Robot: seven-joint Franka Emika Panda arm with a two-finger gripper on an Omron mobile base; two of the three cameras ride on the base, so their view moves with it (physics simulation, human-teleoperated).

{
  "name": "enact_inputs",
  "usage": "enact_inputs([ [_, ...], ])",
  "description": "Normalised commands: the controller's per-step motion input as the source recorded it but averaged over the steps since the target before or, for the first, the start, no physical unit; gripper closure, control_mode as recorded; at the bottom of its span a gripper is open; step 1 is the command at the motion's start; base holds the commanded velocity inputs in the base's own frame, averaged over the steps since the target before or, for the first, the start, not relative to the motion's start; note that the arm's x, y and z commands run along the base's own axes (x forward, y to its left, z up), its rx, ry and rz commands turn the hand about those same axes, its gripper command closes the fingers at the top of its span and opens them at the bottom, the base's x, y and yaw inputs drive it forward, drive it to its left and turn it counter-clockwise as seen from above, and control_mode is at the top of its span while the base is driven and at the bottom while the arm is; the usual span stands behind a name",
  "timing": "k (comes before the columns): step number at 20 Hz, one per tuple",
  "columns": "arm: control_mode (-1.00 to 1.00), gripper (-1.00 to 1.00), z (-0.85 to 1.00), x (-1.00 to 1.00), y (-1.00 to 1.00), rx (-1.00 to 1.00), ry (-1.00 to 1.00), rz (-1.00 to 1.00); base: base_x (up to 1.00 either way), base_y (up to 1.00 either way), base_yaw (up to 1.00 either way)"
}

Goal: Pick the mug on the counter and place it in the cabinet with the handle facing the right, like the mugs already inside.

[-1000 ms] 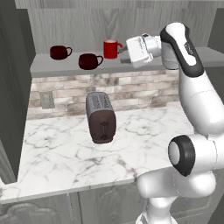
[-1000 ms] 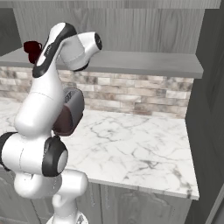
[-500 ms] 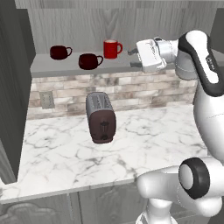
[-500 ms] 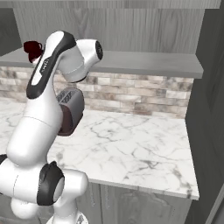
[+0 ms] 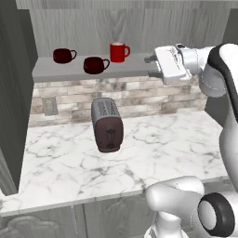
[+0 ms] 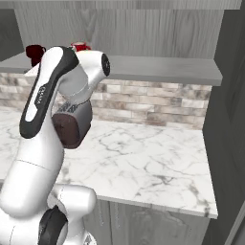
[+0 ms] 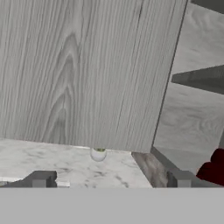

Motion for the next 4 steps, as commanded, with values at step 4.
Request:
enact_inputs([
  [4,-1.0,-1.0,0.04,-0.62,-0.03,0.03,0.0,0.01,0.0,0.0,0.0],
])
